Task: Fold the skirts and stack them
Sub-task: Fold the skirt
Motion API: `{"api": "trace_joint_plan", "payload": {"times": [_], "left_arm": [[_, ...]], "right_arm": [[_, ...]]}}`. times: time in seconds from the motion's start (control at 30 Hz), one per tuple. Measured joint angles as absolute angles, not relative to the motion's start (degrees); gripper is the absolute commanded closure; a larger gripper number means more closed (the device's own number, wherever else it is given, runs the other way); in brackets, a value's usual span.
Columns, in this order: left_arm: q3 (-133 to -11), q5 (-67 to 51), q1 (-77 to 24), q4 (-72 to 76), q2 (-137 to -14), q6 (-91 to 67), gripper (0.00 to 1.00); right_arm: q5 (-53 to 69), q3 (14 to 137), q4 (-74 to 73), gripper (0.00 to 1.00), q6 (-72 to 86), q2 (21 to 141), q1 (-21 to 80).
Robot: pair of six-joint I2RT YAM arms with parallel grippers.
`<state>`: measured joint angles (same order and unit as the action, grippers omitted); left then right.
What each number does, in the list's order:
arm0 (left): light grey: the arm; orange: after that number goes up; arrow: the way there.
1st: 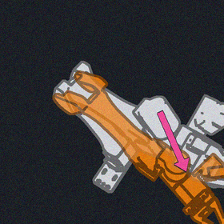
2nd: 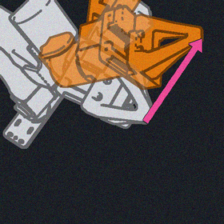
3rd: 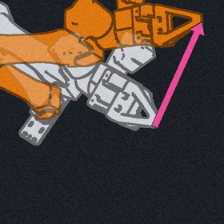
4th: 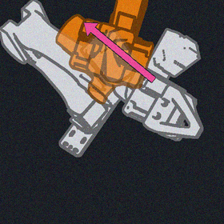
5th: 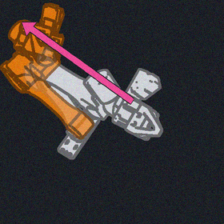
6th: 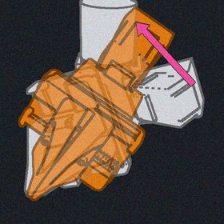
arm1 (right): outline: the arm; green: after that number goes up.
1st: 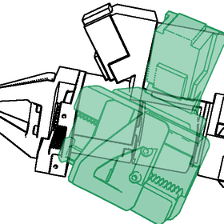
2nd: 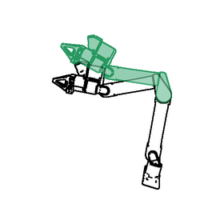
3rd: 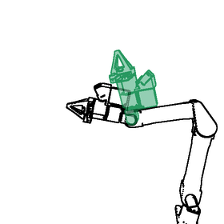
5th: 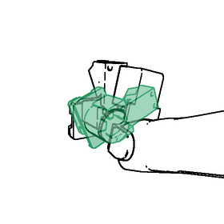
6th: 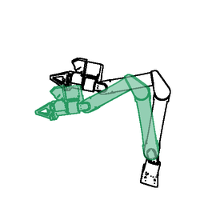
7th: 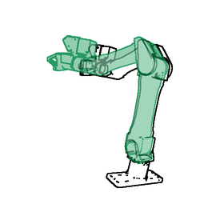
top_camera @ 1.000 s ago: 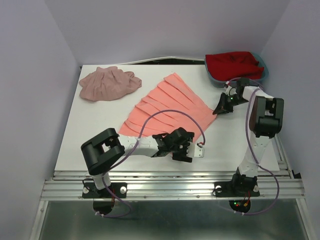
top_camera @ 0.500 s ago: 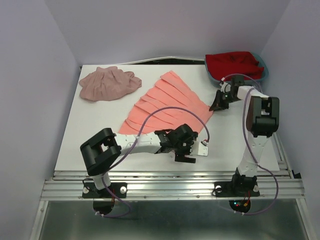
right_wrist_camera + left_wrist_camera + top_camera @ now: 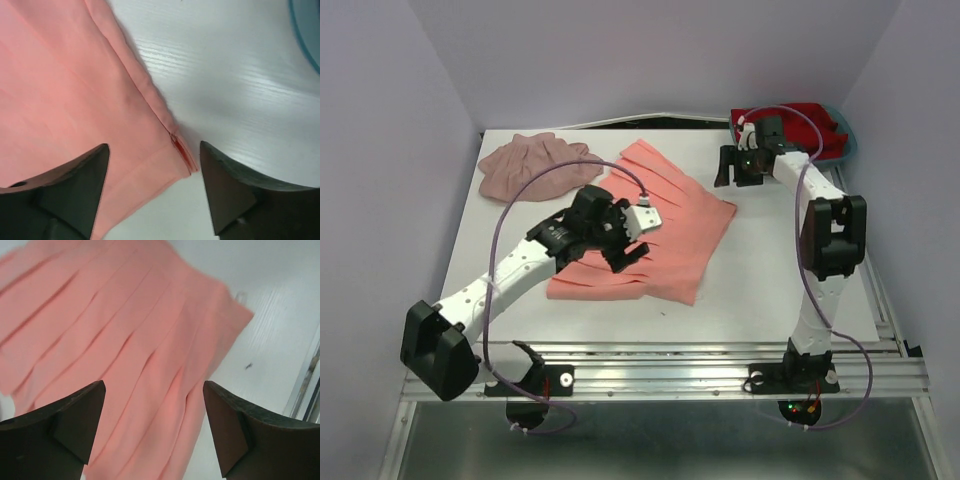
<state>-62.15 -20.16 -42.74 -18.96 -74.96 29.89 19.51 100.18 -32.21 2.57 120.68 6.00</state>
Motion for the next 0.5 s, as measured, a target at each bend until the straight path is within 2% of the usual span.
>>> {"api": "trace_joint_plan", "payload": {"times": [0.03, 0.13, 0.23, 0.37, 0.5], "left_arm": [[-60.4, -20.2, -39.7, -20.7, -73.4, 30.9, 0.21], [-54.0, -20.0, -32.2, -24.8, -70.5, 35.9, 0.32], [-48.4, -19.0, -26.7, -26.9, -71.9, 39.6, 0.36], [-47.2, -17.8, -23.9, -26.2, -80.4, 41.5, 0.39], [-47.9, -17.1, -22.6, -23.9, -88.0, 41.3, 0.43]], "right_arm": [[19.0, 100.1, -32.9, 0.29, 2.5, 119.5, 6.0], [19.8, 98.3, -36.2, 0.53, 2.0, 113.8, 5.8], [23.3, 95.4, -39.2, 0.66, 2.0, 107.4, 7.4], [28.4, 90.0, -41.2, 0.78, 1.7, 102.4, 16.2], [31.9, 83.5, -42.3, 0.85, 0.5, 104.9, 26.3]]}}
